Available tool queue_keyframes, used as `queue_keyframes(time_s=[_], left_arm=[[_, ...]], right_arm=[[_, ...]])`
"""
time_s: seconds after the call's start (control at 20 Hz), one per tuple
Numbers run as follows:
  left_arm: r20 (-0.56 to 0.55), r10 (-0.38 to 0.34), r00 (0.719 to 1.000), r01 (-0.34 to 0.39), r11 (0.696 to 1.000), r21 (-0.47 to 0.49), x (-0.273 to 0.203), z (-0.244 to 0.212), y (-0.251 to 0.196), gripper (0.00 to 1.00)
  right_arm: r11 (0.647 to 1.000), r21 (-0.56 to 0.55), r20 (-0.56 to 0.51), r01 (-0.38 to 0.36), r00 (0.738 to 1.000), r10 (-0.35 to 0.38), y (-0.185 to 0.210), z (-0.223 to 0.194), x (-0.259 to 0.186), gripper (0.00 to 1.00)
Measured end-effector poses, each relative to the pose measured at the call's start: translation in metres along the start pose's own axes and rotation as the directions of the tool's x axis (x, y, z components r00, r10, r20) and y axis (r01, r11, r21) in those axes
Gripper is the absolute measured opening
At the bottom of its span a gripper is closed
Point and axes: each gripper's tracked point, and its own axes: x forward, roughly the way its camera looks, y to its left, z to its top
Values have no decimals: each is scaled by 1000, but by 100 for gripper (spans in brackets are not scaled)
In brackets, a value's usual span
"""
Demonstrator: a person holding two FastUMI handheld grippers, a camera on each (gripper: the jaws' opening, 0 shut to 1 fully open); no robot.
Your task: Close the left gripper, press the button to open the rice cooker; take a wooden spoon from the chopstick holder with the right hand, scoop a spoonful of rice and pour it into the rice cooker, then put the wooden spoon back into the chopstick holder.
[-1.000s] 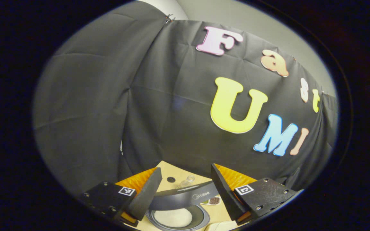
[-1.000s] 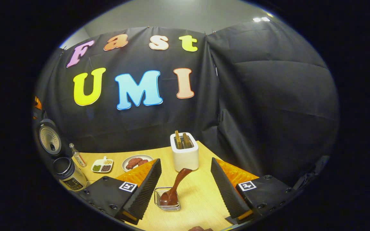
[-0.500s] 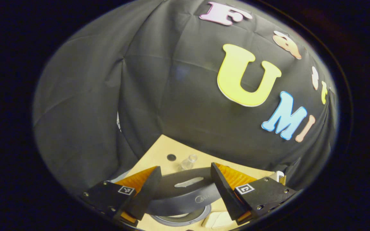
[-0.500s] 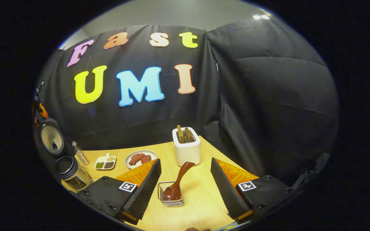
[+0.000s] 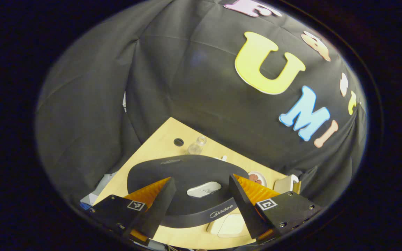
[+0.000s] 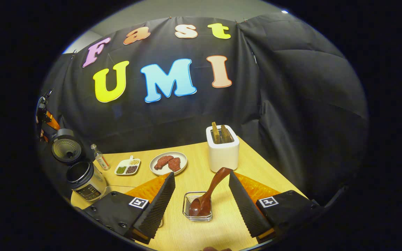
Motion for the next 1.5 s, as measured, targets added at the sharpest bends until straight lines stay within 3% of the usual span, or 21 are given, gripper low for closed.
queue_keyframes(time_s=[0.35,0.75,1.0,1.25,1.5], left_arm=[[-99,81,992,-68,989,131,19,-76,-11,99],[-170,127,977,-111,989,102,42,-132,-8,100],[-180,200,963,-176,974,144,58,-153,-3,100],[-164,297,941,-256,938,235,64,-158,0,100],[-144,310,940,-273,934,231,65,-160,3,99]], right_arm=[[998,-16,-40,-55,998,55,-6,-18,15,98],[996,-35,-56,-88,995,86,-22,-19,30,98],[994,-38,-57,-106,993,104,-31,-20,33,98],[994,-51,-93,-100,991,95,-55,-37,35,99],[993,-37,-113,-109,988,104,-74,-49,32,98]])
